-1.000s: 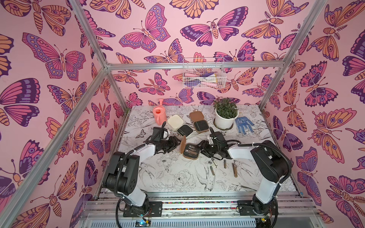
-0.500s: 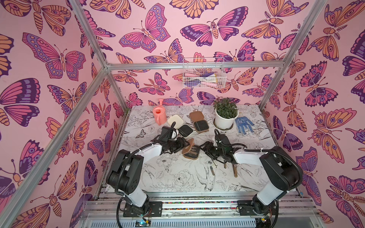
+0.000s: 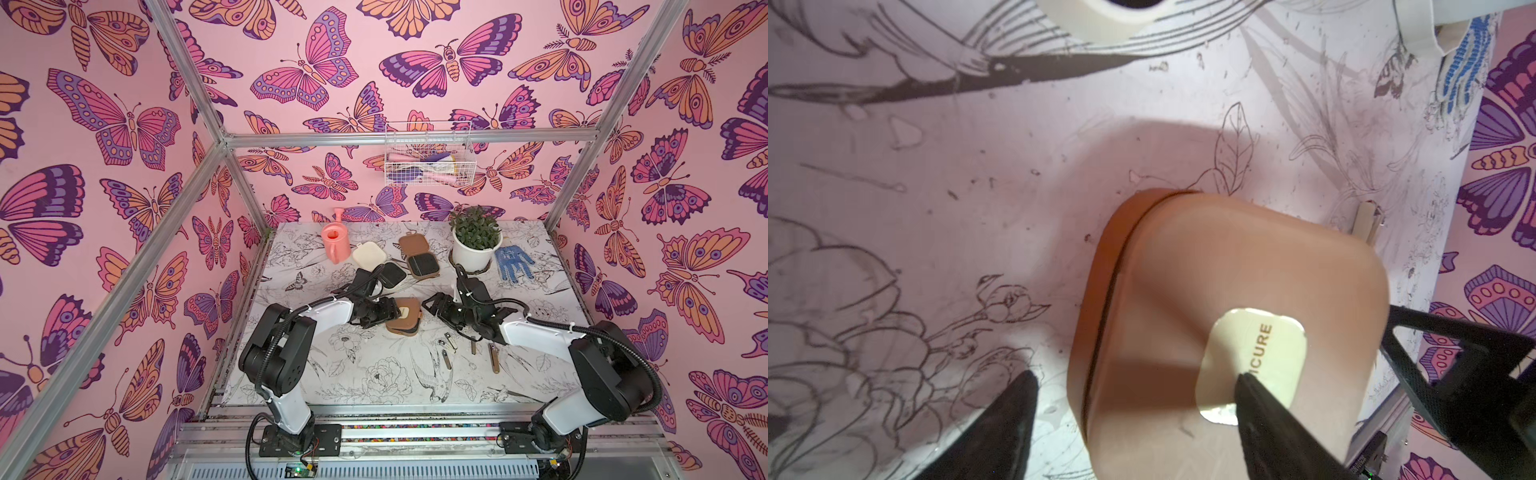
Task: Organize nail clipper sets
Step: Close the storage box at the center of the board.
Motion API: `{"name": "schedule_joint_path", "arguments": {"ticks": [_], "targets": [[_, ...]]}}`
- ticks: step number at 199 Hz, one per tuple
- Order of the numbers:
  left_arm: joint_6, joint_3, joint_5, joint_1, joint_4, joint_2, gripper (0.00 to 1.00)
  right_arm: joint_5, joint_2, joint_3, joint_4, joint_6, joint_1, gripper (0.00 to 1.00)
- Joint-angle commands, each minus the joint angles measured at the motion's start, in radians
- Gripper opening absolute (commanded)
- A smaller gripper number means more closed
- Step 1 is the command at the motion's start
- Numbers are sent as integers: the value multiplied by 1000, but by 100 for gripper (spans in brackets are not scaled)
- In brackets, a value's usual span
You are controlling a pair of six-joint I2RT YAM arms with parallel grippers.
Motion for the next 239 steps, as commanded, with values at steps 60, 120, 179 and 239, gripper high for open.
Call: {"name": "schedule_joint_path", "arguments": {"ticks": [60, 120, 179, 239], "targets": [[69, 104, -173, -63, -178, 76, 83, -29, 128, 70, 4, 3, 8, 74], [85, 140, -305, -114, -307, 107, 82, -44, 155, 94, 4, 25, 27, 61], [74, 135, -329, -125, -319, 118, 82, -56, 178, 96, 7, 54, 47, 53], [72, 131, -331, -127, -319, 115, 82, -63, 214, 106, 18, 64, 55, 48]]}}
